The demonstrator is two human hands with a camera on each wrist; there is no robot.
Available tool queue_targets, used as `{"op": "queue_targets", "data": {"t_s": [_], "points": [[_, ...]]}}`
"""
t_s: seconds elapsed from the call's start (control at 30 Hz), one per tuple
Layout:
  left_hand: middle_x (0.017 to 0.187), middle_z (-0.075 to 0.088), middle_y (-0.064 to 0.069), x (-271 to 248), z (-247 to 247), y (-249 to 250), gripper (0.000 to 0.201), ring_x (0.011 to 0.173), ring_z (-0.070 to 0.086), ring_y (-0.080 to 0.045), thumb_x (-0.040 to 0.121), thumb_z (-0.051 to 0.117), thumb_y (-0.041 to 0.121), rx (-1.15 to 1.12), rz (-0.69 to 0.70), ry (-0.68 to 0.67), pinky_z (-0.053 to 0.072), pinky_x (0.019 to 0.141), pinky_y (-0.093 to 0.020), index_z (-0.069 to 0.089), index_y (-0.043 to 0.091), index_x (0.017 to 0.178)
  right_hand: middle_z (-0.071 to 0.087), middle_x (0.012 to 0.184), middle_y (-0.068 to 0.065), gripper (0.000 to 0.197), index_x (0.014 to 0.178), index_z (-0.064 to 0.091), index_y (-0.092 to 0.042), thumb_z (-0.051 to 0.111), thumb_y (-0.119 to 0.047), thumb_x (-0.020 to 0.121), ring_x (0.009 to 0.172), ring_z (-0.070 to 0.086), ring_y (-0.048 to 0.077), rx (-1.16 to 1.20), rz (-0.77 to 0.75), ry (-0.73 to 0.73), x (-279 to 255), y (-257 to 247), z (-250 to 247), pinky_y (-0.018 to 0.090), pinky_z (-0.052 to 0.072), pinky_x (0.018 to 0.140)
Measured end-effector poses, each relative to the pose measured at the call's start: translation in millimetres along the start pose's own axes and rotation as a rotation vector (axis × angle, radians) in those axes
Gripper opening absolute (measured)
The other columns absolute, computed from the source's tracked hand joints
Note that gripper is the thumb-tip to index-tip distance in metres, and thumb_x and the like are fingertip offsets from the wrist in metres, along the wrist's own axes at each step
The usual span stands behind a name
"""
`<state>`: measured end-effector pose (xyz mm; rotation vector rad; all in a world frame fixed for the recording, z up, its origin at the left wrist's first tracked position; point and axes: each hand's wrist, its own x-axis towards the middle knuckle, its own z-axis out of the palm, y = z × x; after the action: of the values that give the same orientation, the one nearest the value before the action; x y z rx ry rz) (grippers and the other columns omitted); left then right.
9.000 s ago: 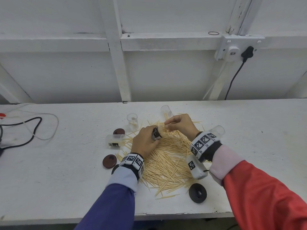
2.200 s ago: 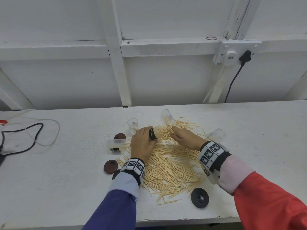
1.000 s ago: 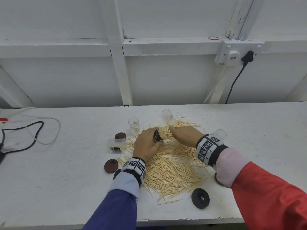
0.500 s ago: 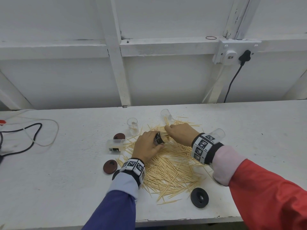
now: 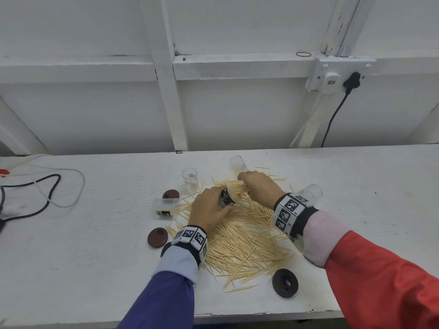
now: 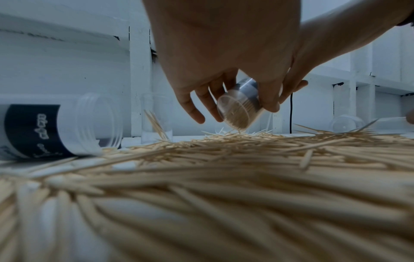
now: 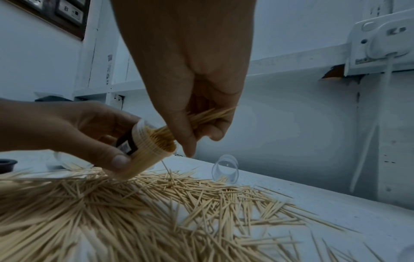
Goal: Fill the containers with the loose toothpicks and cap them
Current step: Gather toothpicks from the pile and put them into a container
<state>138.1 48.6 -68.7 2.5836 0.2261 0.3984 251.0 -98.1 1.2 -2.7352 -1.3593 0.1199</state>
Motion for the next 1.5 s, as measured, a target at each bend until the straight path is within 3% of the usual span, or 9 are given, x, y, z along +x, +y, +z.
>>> {"op": "queue_targets", "data": {"t_s": [0.1, 0.27, 0.43, 0.6, 0.87, 1.07, 1.17, 1.27, 1.5], "points": [[0.114, 0.062, 0.002, 0.2, -1.3, 2.1, 0.063, 0.103, 0.055, -0.018, 0.081, 0.067, 0.057, -0.009, 0.001, 0.001, 0.044, 0.086, -0.036, 0.053, 0.020, 0.131, 0.061, 0.102, 0.008, 0.021, 0.107, 0.063, -0.008, 0.050, -0.002, 0.091, 0.091, 0.061, 0.027, -0.093, -0.013, 0.015, -0.9, -0.8, -1.2, 0.031, 0.044, 0.067], [0.114, 0.062, 0.001, 0.3, -2.5, 3.2, 0.062, 0.103, 0.055, -0.018, 0.082, 0.068, 0.055, -0.027, 0.019, -0.011, 0.045, 0.087, -0.036, 0.053, 0.021, 0.131, 0.063, 0.096, 0.006, 0.020, 0.115, 0.054, -0.016, 0.047, -0.013, 0.096, 0.082, 0.062, 0.027, -0.199, -0.024, 0.039, -5.6, -4.8, -2.6, 0.031, 0.036, 0.061], [0.117, 0.062, 0.004, 0.0, -1.3, 2.2, 0.062, 0.105, 0.054, -0.016, 0.081, 0.066, 0.057, -0.025, 0.019, -0.023, 0.045, 0.088, -0.034, 0.052, 0.023, 0.131, 0.063, 0.109, 0.007, 0.030, 0.119, 0.051, -0.012, 0.056, -0.006, 0.090, 0.094, 0.059, 0.025, 0.019, -0.017, -0.003, -6.3, -4.4, -5.2, 0.029, 0.040, 0.068], [0.115, 0.062, 0.003, -0.3, -1.0, 1.6, 0.063, 0.105, 0.055, -0.017, 0.081, 0.067, 0.057, -0.006, 0.001, -0.006, 0.045, 0.087, -0.034, 0.053, 0.022, 0.131, 0.060, 0.105, 0.009, 0.050, 0.124, 0.044, -0.014, 0.056, 0.009, 0.081, 0.092, 0.058, 0.025, 0.303, 0.038, -0.049, -4.0, -1.8, -6.5, 0.035, 0.050, 0.073], [0.114, 0.062, 0.003, -0.2, -4.3, 4.3, 0.057, 0.104, 0.054, -0.017, 0.082, 0.068, 0.053, 0.009, -0.046, 0.023, 0.044, 0.083, -0.033, 0.054, 0.023, 0.129, 0.070, 0.089, 0.003, 0.019, 0.092, 0.070, -0.011, 0.070, 0.002, 0.077, 0.079, 0.059, 0.011, 0.425, 0.006, 0.091, -3.9, 1.3, -10.3, 0.013, 0.043, 0.068], [0.116, 0.061, 0.003, 0.2, -0.4, 2.5, 0.061, 0.104, 0.053, -0.017, 0.082, 0.067, 0.054, -0.048, 0.018, -0.032, 0.046, 0.084, -0.034, 0.051, 0.022, 0.132, 0.073, 0.090, 0.005, 0.017, 0.092, 0.075, -0.009, 0.073, 0.000, 0.078, 0.083, 0.065, 0.013, 0.480, -0.016, 0.101, -5.5, -2.9, -13.6, 0.016, 0.049, 0.073], [0.117, 0.061, 0.004, -0.2, -0.9, 2.2, 0.063, 0.105, 0.053, -0.015, 0.082, 0.067, 0.055, -0.052, 0.010, -0.013, 0.046, 0.085, -0.034, 0.051, 0.021, 0.132, 0.071, 0.093, 0.001, 0.025, 0.094, 0.074, -0.012, 0.078, 0.002, 0.073, 0.083, 0.063, 0.011, 0.582, 0.037, 0.082, -5.2, 0.7, -14.3, 0.009, 0.047, 0.067], [0.117, 0.061, 0.004, -0.6, -2.0, 2.4, 0.063, 0.106, 0.053, -0.015, 0.081, 0.067, 0.057, -0.045, 0.001, -0.004, 0.046, 0.087, -0.033, 0.051, 0.023, 0.132, 0.068, 0.097, -0.001, 0.035, 0.099, 0.071, -0.013, 0.079, 0.005, 0.071, 0.087, 0.063, 0.013, 0.698, 0.095, 0.045, -4.6, 7.1, -17.1, 0.015, 0.052, 0.069], [0.117, 0.060, 0.003, -1.4, -3.1, 4.1, 0.062, 0.106, 0.053, -0.015, 0.083, 0.066, 0.056, -0.053, 0.005, -0.017, 0.047, 0.087, -0.036, 0.051, 0.022, 0.132, 0.073, 0.097, 0.009, 0.022, 0.102, 0.073, -0.002, 0.067, 0.008, 0.083, 0.088, 0.068, 0.013, 0.784, 0.121, 0.131, -6.3, 10.2, -13.7, 0.017, 0.056, 0.078]]}}
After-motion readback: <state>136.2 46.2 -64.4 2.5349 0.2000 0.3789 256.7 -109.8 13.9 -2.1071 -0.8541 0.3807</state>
